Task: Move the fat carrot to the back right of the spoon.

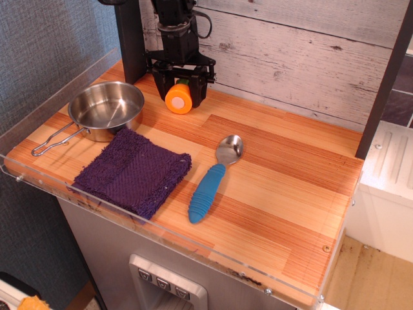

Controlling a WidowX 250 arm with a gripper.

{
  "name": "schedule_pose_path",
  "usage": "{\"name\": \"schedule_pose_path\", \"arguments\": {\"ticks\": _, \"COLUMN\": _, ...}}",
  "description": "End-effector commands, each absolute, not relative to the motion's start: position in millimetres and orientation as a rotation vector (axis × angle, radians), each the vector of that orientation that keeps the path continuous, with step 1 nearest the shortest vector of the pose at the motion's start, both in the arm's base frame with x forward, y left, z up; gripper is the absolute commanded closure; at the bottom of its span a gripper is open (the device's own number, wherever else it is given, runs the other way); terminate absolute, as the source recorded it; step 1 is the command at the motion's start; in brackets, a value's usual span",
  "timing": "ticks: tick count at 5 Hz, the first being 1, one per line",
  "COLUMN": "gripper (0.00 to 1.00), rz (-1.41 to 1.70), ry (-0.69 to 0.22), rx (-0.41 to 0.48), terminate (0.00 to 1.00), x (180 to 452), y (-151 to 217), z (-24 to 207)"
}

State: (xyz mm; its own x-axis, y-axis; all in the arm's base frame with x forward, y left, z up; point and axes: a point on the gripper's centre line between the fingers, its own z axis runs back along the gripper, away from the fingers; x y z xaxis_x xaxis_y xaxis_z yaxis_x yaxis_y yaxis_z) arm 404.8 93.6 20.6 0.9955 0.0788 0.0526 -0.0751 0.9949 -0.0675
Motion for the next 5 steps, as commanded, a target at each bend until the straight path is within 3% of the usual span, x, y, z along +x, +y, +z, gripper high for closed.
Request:
{"name": "schedule_pose_path", "arguments": {"ticks": 1, "gripper": 1.0, "rz": -0.056, "ry": -0.192, "rx": -0.111, "terminate": 0.0, "x": 389, "y": 46, "z": 106}}
{"name": "schedule_pose_path", "arguments": {"ticks": 2, "gripper": 1.0, "rz": -0.188, "ry": -0.183, "rx": -0.156, "terminate": 0.0, "x": 364, "y": 8, "z": 111}}
{"name": "schedule_pose_path", "arguments": {"ticks": 3, "gripper": 1.0, "rz": -0.301, "ry": -0.161, "rx": -0.138, "terminate": 0.0, "x": 353, "y": -26, "z": 96}}
{"name": "schedule_pose_path", "arguments": {"ticks": 5, "gripper": 1.0, "rz": -0.383, "ry": -0.169, "rx": -0.053, "terminate": 0.0, "x": 369, "y": -63, "z": 57}}
